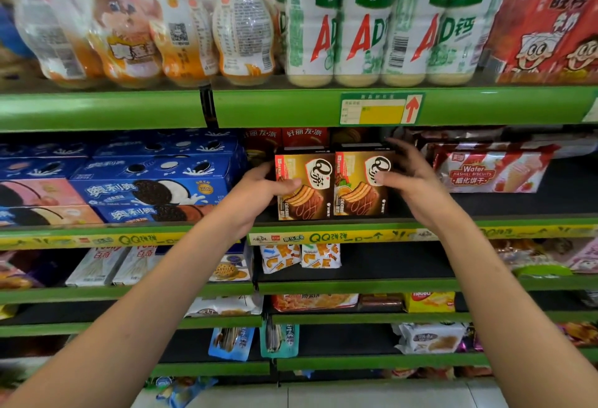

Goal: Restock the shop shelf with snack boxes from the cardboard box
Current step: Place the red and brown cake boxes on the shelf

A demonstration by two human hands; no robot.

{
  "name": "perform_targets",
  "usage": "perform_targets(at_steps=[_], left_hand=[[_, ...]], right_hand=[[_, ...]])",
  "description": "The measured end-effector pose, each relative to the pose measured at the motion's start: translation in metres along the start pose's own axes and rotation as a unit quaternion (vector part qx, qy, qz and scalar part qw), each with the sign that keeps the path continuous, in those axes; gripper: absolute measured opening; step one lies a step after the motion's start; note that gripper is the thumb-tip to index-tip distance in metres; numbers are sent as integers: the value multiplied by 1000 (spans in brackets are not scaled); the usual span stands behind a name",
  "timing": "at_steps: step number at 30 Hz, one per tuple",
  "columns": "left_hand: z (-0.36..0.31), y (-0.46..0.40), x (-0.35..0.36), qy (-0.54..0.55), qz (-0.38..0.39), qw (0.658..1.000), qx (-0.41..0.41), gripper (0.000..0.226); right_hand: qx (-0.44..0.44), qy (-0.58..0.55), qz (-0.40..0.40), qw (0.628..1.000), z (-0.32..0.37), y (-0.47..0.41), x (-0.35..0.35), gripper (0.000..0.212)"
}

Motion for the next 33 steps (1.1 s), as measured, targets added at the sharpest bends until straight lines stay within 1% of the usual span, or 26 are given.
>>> perform_targets(at_steps=[2, 3, 5, 7, 9, 11, 12, 13, 14, 16, 17, 18, 19, 20, 21, 22, 23, 24, 25, 26, 28, 29, 30, 31, 33], left_hand=[[-1, 1, 3, 2, 8, 1000, 9, 59], [-2, 3, 4, 0, 11, 1000, 12, 60], [-3, 3, 6, -9, 14, 1000, 17, 67], [-5, 0, 8, -30, 3, 999, 40, 77], [-10, 0, 10, -105, -44, 986, 121, 79], [-13, 2, 14, -219, -81, 948, 218, 75], [-12, 4, 16, -253, -79, 933, 242, 76], [-10, 4, 17, -260, -62, 933, 243, 79], [-8, 4, 16, -236, -38, 945, 224, 83], [-7, 4, 13, -103, 13, 982, 159, 84], [-7, 5, 13, -19, 40, 991, 126, 77], [-8, 6, 14, 59, 63, 992, 97, 64], [-10, 6, 14, 112, 68, 989, 74, 46], [-11, 6, 15, 137, 53, 988, 55, 26], [-12, 7, 16, 142, 28, 989, 36, 13], [-11, 7, 17, 132, -2, 991, 19, 18], [-11, 6, 19, 124, -29, 992, 5, 23], [-10, 3, 20, 128, -49, 991, -4, 28], [-9, 1, 22, 143, -55, 988, -17, 40], [-6, -2, 23, 172, -46, 983, -34, 55], [-2, -5, 22, 211, -14, 975, -64, 79], [0, -6, 20, 213, 8, 974, -73, 84], [1, -7, 19, 208, 29, 975, -77, 84], [1, -7, 18, 199, 46, 976, -76, 80], [-2, -3, 17, 185, 67, 979, -52, 75]], right_hand=[[46, 94, 21, 994, -2, 5, -1, 83], [60, 150, 27, 986, -2, 7, -3, 81], [65, 221, 16, 973, 3, 11, -8, 79], [42, 247, -19, 968, 8, 12, -16, 86], [-13, 254, -32, 967, 14, 14, -22, 84], [-51, 265, -3, 963, 17, 18, -25, 83], [-50, 265, 17, 963, 17, 22, -25, 86], [-36, 245, 35, 968, 15, 26, -27, 90], [-16, 203, 51, 978, 14, 30, -28, 93], [21, 82, 81, 993, 9, 40, -31, 93], [34, 27, 98, 994, 8, 43, -33, 88], [46, -5, 113, 992, 9, 46, -33, 80], [60, -25, 123, 990, 11, 46, -32, 68], [74, -38, 120, 989, 13, 44, -29, 53], [88, -49, 102, 990, 13, 42, -26, 36], [95, -42, 76, 992, 11, 39, -22, 19], [91, -19, 47, 995, 9, 37, -19, 7], [78, 17, 22, 997, 9, 34, -16, 3], [66, 35, 8, 997, 8, 33, -14, 10], [58, 30, 0, 998, 8, 32, -12, 26], [70, -17, 3, 997, 8, 32, -13, 69], [84, -27, 13, 996, 8, 32, -14, 86], [97, -23, 30, 995, 9, 32, -14, 97], [103, -16, 43, 994, 10, 33, -13, 100], [86, -31, 43, 995, 14, 33, -13, 95]])
Point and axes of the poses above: each hand's wrist, its own y-axis away from the middle knuckle, its own x-axis out of the palm, z = x × y, the point moved 4 cm from there along -y, towards the middle knuckle, and after that the axes turned 8 degrees about -y, right-handed, at the moved point
